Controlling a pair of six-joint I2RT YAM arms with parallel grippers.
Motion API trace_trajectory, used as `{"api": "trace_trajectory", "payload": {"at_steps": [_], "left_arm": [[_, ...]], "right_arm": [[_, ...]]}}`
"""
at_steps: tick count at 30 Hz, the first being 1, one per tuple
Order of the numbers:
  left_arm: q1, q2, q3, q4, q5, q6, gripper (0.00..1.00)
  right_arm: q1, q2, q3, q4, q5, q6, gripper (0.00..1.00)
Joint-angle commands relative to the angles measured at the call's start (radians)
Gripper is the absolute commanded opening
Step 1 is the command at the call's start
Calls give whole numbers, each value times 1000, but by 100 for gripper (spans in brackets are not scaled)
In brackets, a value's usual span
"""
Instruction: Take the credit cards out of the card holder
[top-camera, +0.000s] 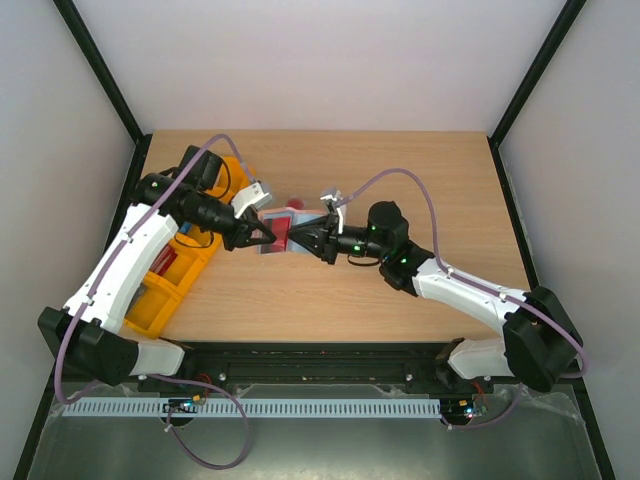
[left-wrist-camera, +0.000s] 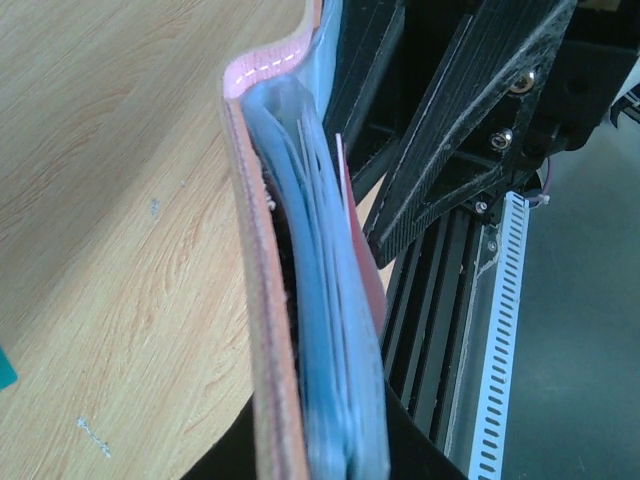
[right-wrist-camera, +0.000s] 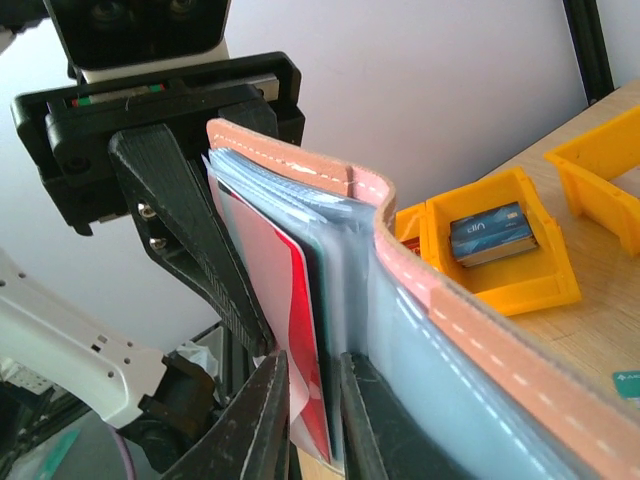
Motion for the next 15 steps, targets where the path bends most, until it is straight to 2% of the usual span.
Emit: {"api": "trace_trajectory", "payload": {"at_steps": [1,7,12,15], "left_arm": [[-10,-35,50,-68,162,69,2],[-7,-31,51,-77,188,86,2],[-7,-22,53,-98,253,124,2],[-7,-13,56,-106,293,138,2]], "right_arm": [[-18,-1,21,-105,61,-56,17],[-15,7,32,-107,59,-56,20],[5,26,53,-99,90,-70,18],[19,33,57,-64,50,-74,18]]}}
